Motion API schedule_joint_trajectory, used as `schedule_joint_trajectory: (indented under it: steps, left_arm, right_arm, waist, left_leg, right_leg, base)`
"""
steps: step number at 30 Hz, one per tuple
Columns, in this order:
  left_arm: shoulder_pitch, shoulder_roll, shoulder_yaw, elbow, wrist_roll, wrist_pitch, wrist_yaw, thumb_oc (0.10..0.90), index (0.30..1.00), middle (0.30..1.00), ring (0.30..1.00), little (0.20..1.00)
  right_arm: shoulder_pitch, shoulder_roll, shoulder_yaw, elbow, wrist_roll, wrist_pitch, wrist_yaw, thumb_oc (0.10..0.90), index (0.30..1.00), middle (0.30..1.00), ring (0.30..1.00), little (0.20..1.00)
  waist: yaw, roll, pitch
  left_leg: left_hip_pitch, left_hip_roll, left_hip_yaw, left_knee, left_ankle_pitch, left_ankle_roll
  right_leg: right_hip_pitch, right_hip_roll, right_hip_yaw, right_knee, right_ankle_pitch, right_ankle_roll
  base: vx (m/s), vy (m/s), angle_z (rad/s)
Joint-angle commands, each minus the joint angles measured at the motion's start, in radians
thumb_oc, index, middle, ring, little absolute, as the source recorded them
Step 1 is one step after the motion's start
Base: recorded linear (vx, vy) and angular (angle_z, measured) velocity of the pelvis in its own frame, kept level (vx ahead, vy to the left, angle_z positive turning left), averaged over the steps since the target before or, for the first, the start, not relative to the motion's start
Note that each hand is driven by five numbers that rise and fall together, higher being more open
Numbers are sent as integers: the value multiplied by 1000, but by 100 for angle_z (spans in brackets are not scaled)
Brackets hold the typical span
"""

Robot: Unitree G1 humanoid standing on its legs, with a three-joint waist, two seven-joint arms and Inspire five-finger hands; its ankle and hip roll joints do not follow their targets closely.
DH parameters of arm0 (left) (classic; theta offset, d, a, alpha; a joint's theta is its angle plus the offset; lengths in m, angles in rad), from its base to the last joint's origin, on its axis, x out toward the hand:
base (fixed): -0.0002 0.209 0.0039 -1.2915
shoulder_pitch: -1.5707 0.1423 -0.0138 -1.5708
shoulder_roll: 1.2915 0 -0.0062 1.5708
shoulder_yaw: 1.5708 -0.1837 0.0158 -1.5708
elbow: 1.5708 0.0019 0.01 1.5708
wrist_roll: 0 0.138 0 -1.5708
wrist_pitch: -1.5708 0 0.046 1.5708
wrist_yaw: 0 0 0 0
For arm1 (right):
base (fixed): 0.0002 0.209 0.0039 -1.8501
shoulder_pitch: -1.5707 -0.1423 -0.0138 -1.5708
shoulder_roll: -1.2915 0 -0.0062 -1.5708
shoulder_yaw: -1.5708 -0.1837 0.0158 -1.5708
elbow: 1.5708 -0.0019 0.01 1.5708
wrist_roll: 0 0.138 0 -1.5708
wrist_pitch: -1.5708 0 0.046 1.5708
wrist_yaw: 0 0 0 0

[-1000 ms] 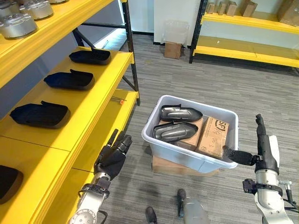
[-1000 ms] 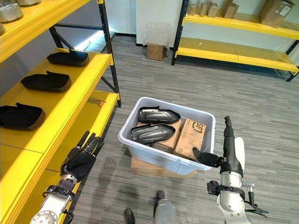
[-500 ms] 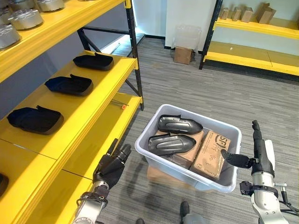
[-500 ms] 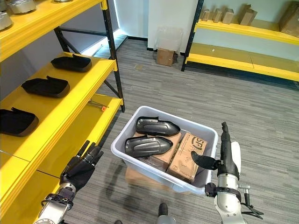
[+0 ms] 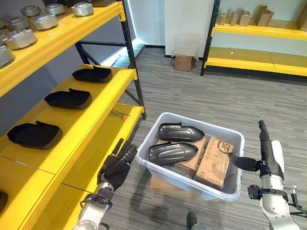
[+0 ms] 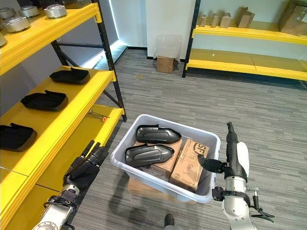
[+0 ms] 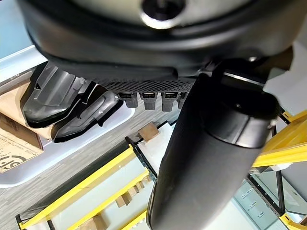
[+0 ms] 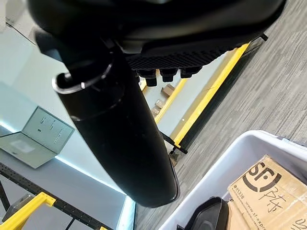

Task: Move parts from the plastic box to the shelf.

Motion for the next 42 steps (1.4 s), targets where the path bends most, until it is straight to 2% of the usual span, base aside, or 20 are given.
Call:
schedule_joint_trajectory:
  steps: [1, 14, 17, 18, 19, 20, 21, 23, 25, 26, 27, 28, 29, 33, 37, 42]
  left_arm:
    - [-53, 35, 45, -109, -24, -38, -76, 900, 1000, 1000, 1000, 1000]
    - [-98, 45, 10, -122, -23, -13, -71, 900, 1000, 1000, 1000, 1000]
    - [-125, 43, -10, -121, 1, -36, -63, 900, 1000, 1000, 1000, 1000]
    - [-135, 42, -14, -118, 1, -40, -65, 900, 1000, 1000, 1000, 1000]
    - [-162, 27, -26, -115, 2, -44, -67, 900, 1000, 1000, 1000, 1000]
    - [-165, 24, -27, -114, 3, -44, -66, 900, 1000, 1000, 1000, 1000]
    - [-173, 18, -27, -113, -1, -46, -55, 900, 1000, 1000, 1000, 1000]
    - [-177, 6, -26, -113, -6, -48, -32, 900, 1000, 1000, 1000, 1000]
    - [-177, 5, -36, -110, -2, -65, -21, 900, 1000, 1000, 1000, 1000]
    - [-182, 1, -44, -103, 3, -71, -22, 900, 1000, 1000, 1000, 1000]
    - [-188, 1, -48, -85, -10, -79, -28, 900, 1000, 1000, 1000, 1000]
    - [-188, 6, -44, -71, -17, -79, -34, 900, 1000, 1000, 1000, 1000]
    - [-187, 4, -40, -62, -23, -71, -36, 900, 1000, 1000, 1000, 1000]
    - [-190, 7, -51, -47, -16, -62, -45, 900, 1000, 1000, 1000, 1000]
    - [-158, 17, -45, -72, -9, -73, -53, 900, 1000, 1000, 1000, 1000]
    - [-122, 24, -35, -92, -12, -57, -71, 900, 1000, 1000, 1000, 1000]
  right_arm:
    - [-145, -62, 6, -87, -96, -96, -45, 900, 1000, 1000, 1000, 1000]
    - [-211, -97, 80, -100, -124, -123, 29, 900, 1000, 1000, 1000, 1000]
    - [-240, -95, 111, -97, -119, -124, 46, 900, 1000, 1000, 1000, 1000]
    - [-244, -96, 113, -94, -121, -131, 53, 900, 1000, 1000, 1000, 1000]
    - [-251, -97, 122, -91, -120, -141, 71, 900, 1000, 1000, 1000, 1000]
    - [-253, -97, 125, -89, -121, -142, 72, 900, 1000, 1000, 1000, 1000]
    - [-262, -93, 138, -80, -123, -146, 80, 900, 1000, 1000, 1000, 1000]
    - [-277, -88, 159, -69, -125, -145, 91, 900, 1000, 1000, 1000, 1000]
    - [-270, -92, 163, -91, -105, -127, 101, 900, 1000, 1000, 1000, 1000]
    - [-261, -95, 160, -102, -100, -117, 96, 900, 1000, 1000, 1000, 1000]
    - [-253, -105, 156, -103, -90, -114, 93, 900, 1000, 1000, 1000, 1000]
    - [-251, -111, 148, -97, -82, -114, 100, 900, 1000, 1000, 1000, 1000]
    - [-243, -112, 138, -98, -79, -106, 107, 900, 1000, 1000, 1000, 1000]
    - [-208, -102, 127, -100, -85, -92, 105, 900, 1000, 1000, 1000, 1000]
    - [-153, -76, 108, -127, -89, -105, 118, 900, 1000, 1000, 1000, 1000]
    - [-147, -59, 124, -126, -94, -89, 105, 900, 1000, 1000, 1000, 1000]
  waist:
    - [9, -34, -41]
    - [9, -19, -24]
    - [8, -21, -6]
    - [6, -22, 3]
    - [0, -22, 30]
    - [0, -22, 32]
    - [3, -20, 42]
    - [2, -16, 42]
    - [-10, -9, 39]
    - [-15, -6, 39]
    - [-17, -3, 38]
    - [-19, -3, 37]
    - [-24, -3, 34]
    - [-36, -4, 27]
    - [-33, -16, 13]
    - [-13, -31, -6]
  left_leg:
    - [-2, -40, 67, -9, -24, 36]
    - [-10, -32, 72, 19, -23, 33]
    - [-37, -24, 92, 127, -48, 36]
    - [-51, -13, 103, 192, -31, 29]
    - [-118, 23, 89, 388, 27, 3]
    - [-129, 27, 84, 406, 36, -1]
    - [-165, 30, 47, 440, 58, -5]
    - [-164, 50, 43, 368, 69, -6]
    - [-137, 107, 71, 207, 141, -34]
    - [-142, 134, 73, 150, 196, -52]
    - [-143, 140, 45, 96, 194, -54]
    - [-126, 128, 43, 67, 153, -49]
    - [-108, 114, 53, 54, 124, -47]
    - [-75, 70, 60, 34, 74, -25]
    - [-42, 41, 60, -4, 53, -9]
    - [-34, 36, 62, -9, 28, -1]
  right_leg:
    - [27, -6, 37, 3, -39, 25]
    - [28, -9, 38, 47, -78, 6]
    - [17, -18, 24, 93, -101, -14]
    - [18, -17, 16, 106, -109, -25]
    - [24, -10, 6, 136, -127, -56]
    - [24, -8, 6, 139, -128, -60]
    - [23, -4, 27, 153, -132, -64]
    - [17, -2, 51, 160, -134, -57]
    - [29, -10, 58, 142, -131, -38]
    - [39, -18, 57, 128, -124, -29]
    - [42, -34, 68, 125, -124, -16]
    - [41, -46, 71, 130, -128, -6]
    - [39, -55, 69, 129, -124, 2]
    - [30, -64, 80, 116, -104, 15]
    - [32, -66, 80, 68, -71, 38]
    - [47, -68, 62, 10, -47, 48]
  base:
    - [53, -80, -7]
    - [38, -73, -1]
    - [-39, -160, -1]
    - [-49, -170, 6]
    - [-38, -136, 13]
    - [-9, -87, 17]
    - [26, 32, 25]
    - [92, 166, 3]
    - [170, 323, -20]
    - [182, 396, -6]
    - [166, 384, 7]
    - [139, 374, 9]
    - [85, 256, -12]
    - [98, 194, -47]
    - [68, 42, 2]
    - [45, -54, 15]
